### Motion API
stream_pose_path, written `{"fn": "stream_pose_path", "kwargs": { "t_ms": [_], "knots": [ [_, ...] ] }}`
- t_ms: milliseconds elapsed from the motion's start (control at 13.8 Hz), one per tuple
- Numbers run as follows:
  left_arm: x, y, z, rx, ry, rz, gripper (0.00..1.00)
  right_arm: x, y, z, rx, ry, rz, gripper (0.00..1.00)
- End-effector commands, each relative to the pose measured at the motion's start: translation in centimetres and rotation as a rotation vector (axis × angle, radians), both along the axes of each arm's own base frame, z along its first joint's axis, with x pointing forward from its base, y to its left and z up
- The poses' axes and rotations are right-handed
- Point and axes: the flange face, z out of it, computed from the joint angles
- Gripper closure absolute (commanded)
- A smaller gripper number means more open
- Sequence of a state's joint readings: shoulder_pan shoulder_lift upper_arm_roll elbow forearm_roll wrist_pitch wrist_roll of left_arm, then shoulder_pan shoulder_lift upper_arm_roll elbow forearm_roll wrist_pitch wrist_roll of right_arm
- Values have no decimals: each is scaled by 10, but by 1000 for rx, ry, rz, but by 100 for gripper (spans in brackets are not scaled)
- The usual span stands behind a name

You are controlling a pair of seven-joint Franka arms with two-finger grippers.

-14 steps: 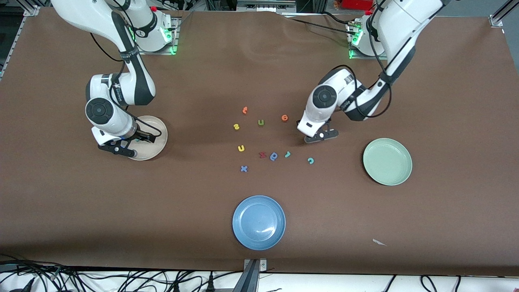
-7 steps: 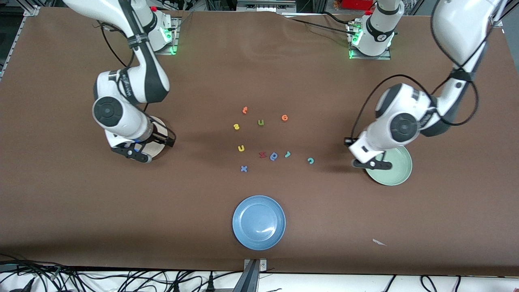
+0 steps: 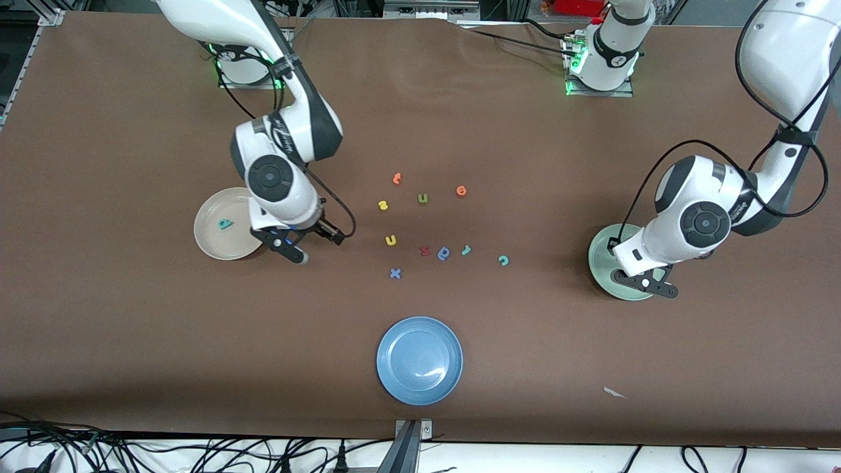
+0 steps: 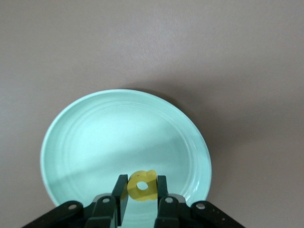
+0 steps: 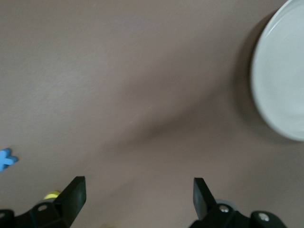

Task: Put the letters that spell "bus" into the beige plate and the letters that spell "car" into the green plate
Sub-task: 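Place the yellow a on the green plate with the left gripper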

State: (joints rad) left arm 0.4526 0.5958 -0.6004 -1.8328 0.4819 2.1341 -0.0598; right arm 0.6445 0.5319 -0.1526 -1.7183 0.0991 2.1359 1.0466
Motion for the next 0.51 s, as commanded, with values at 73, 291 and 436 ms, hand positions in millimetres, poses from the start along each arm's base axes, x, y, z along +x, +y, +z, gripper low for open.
{"fn": "stream_pose_path", "kwargs": {
  "t_ms": [73, 291, 436],
  "knots": [
    [8, 12, -14, -14, -14, -48, 59, 8, 45, -21, 17, -46, -94, 1],
    [18, 8, 4, -27, -37, -38, 0, -3, 72, -40, 29, -86, -143, 1],
    [18, -15, 9, -40, -45, -12, 0, -14, 87, -49, 26, -86, -141, 5]
  ]
}}
